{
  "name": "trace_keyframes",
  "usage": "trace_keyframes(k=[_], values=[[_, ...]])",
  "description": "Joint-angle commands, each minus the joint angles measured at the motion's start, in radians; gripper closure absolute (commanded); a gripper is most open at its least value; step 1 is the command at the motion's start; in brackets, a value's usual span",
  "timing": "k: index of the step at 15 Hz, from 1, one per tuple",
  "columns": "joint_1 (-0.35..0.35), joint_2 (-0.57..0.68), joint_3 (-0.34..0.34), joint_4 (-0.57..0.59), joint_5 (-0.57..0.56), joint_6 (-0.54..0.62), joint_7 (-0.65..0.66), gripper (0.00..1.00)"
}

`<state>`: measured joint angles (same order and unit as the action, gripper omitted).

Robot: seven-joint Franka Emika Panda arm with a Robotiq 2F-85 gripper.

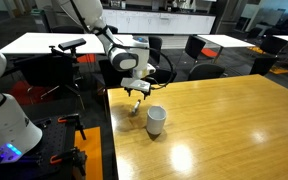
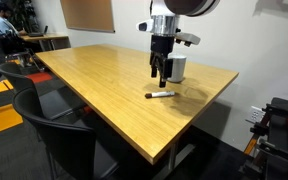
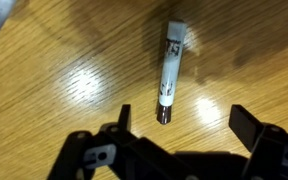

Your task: Put the marker into the mug.

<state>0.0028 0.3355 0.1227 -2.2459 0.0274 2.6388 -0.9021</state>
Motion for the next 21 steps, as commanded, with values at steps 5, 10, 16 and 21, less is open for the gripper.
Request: trace_keyframes(k=[5, 10, 16, 21], values=[[-0.05, 0.1, 0.046, 0.073, 0.003, 0.002, -0.003, 0.0], [-0.047, 0.13, 0.05, 0.092, -0.009, -0.002, 0.011, 0.11], [-0.043, 0.142, 0.05, 0.093, -0.014, -0.005, 0.026, 0.4], [-0.04, 0.139, 0.043, 0.081, -0.016, -0.009, 0.049, 0.65]])
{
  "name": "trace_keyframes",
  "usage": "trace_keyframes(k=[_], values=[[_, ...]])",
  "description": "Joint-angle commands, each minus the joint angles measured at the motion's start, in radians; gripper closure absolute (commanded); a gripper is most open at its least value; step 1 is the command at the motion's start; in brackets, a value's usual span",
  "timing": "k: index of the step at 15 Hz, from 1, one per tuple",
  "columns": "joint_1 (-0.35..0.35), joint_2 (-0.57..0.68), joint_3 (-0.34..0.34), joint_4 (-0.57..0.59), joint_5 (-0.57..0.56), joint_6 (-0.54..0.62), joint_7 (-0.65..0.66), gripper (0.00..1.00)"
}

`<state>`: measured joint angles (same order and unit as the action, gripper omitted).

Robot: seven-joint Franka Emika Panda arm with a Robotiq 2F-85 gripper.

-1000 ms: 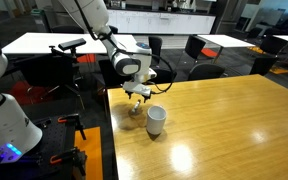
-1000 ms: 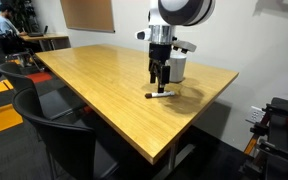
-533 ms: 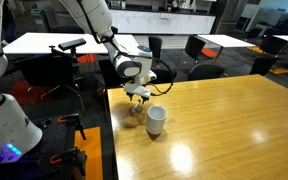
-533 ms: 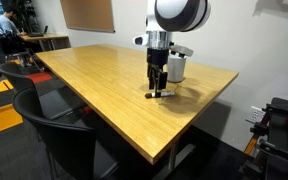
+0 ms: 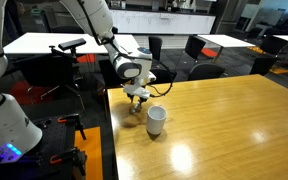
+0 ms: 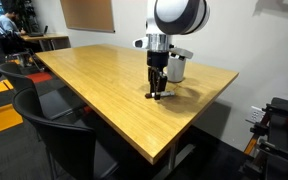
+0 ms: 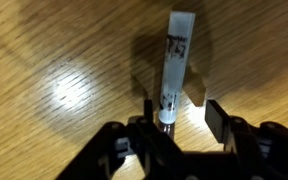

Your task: Put the marker into the mug.

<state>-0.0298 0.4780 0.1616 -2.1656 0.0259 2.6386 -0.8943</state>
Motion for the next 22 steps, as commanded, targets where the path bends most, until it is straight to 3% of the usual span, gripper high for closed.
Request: trace_keyframes(k=[1, 5, 7, 12, 22], values=[[-0.007, -0.003, 0.003, 0.001, -0.015, -0.008, 0.043, 0.69], [0.002, -0.008, -0.003, 0.002, -0.026, -0.015, 0.056, 1.0], [0.005, -0.017, -0.002, 0.003, -0.027, -0.018, 0.082, 0.95], [-0.003, -0.049, 0.023, 0.013, 0.001, -0.024, 0.155, 0.95], [0.051, -0.174, 0.0, -0.018, -0.057, -0.015, 0.439, 0.95]])
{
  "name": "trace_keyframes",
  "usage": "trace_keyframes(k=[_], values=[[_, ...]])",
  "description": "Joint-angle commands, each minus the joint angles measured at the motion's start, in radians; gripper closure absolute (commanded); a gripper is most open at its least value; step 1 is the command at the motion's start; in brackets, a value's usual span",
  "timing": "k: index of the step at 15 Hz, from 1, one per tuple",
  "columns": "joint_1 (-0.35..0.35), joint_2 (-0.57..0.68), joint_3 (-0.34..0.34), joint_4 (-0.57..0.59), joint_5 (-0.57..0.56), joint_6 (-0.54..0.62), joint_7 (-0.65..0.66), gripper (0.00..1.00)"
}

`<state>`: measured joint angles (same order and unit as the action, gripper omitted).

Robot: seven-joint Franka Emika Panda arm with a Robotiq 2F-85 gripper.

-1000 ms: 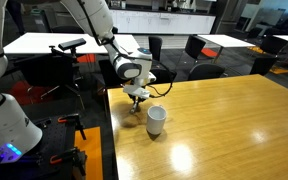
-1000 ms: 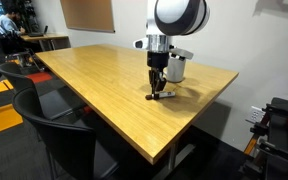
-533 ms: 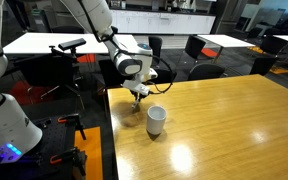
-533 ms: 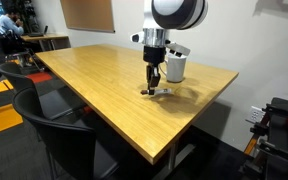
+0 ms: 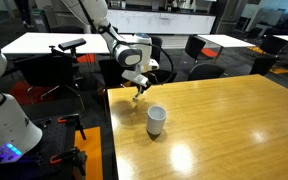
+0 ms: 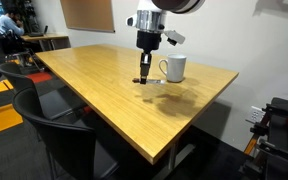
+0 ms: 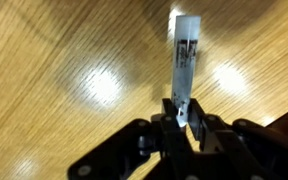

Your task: Put the marker into the mug.

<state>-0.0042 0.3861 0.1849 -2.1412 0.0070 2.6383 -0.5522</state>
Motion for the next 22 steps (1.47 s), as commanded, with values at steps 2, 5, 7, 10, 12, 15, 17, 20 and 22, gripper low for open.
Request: trace_keyframes(k=[2, 5, 7, 10, 12, 15, 17, 20, 22], values=[[0.036, -0.119, -0.037, -0.051, -0.067, -0.027, 0.157, 0.95], [0.049, -0.167, -0.063, -0.054, -0.136, -0.073, 0.201, 0.95], [0.06, -0.197, -0.087, -0.054, -0.205, -0.116, 0.23, 0.95], [0.059, -0.23, -0.097, -0.047, -0.267, -0.188, 0.218, 0.95], [0.062, -0.248, -0.102, -0.041, -0.311, -0.241, 0.22, 0.95], [0.068, -0.263, -0.1, -0.024, -0.377, -0.345, 0.217, 0.95], [0.073, -0.267, -0.096, -0.008, -0.413, -0.434, 0.207, 0.95], [0.084, -0.261, -0.089, 0.022, -0.45, -0.569, 0.183, 0.95], [0.091, -0.254, -0.086, 0.042, -0.47, -0.642, 0.166, 0.95]])
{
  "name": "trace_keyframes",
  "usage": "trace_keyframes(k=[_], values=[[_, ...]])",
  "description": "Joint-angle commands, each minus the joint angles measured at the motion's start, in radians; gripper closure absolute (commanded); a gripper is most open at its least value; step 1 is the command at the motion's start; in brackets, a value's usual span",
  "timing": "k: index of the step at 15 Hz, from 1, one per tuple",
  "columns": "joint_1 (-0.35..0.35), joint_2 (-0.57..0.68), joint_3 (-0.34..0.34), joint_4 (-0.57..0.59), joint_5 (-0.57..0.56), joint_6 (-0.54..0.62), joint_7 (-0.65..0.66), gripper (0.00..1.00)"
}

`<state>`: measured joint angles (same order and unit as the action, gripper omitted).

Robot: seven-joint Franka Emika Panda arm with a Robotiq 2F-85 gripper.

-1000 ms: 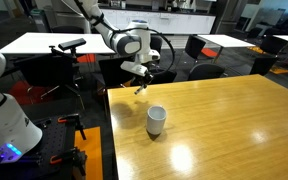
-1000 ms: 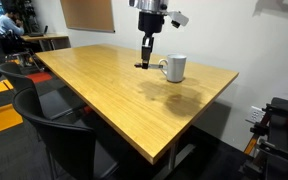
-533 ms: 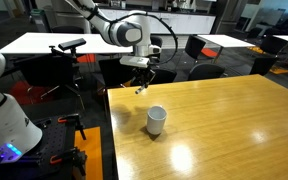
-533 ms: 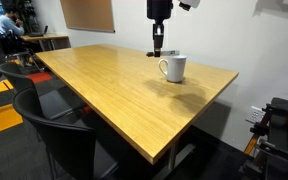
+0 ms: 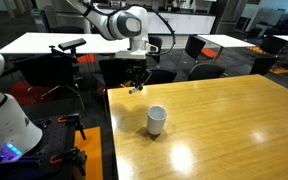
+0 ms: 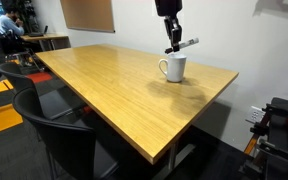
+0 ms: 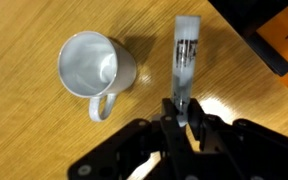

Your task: Put the marker into the mug.

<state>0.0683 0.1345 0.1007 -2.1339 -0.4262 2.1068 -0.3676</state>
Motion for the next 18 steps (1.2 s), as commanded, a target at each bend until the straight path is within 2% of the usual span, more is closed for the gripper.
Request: trace_keyframes(k=[1, 7, 11, 15, 16, 18], values=[[0.023, 0.0, 0.0, 0.043, -0.046, -0.144, -0.023, 0.95], [0.034, 0.016, 0.004, 0.09, -0.102, -0.317, -0.049, 0.95], [0.03, 0.054, 0.006, 0.138, -0.109, -0.459, -0.121, 0.95], [0.024, 0.098, 0.007, 0.184, -0.12, -0.497, -0.187, 0.95], [0.022, 0.069, 0.01, 0.136, -0.102, -0.459, -0.158, 0.81], [0.021, 0.087, 0.01, 0.153, -0.104, -0.459, -0.161, 0.81]])
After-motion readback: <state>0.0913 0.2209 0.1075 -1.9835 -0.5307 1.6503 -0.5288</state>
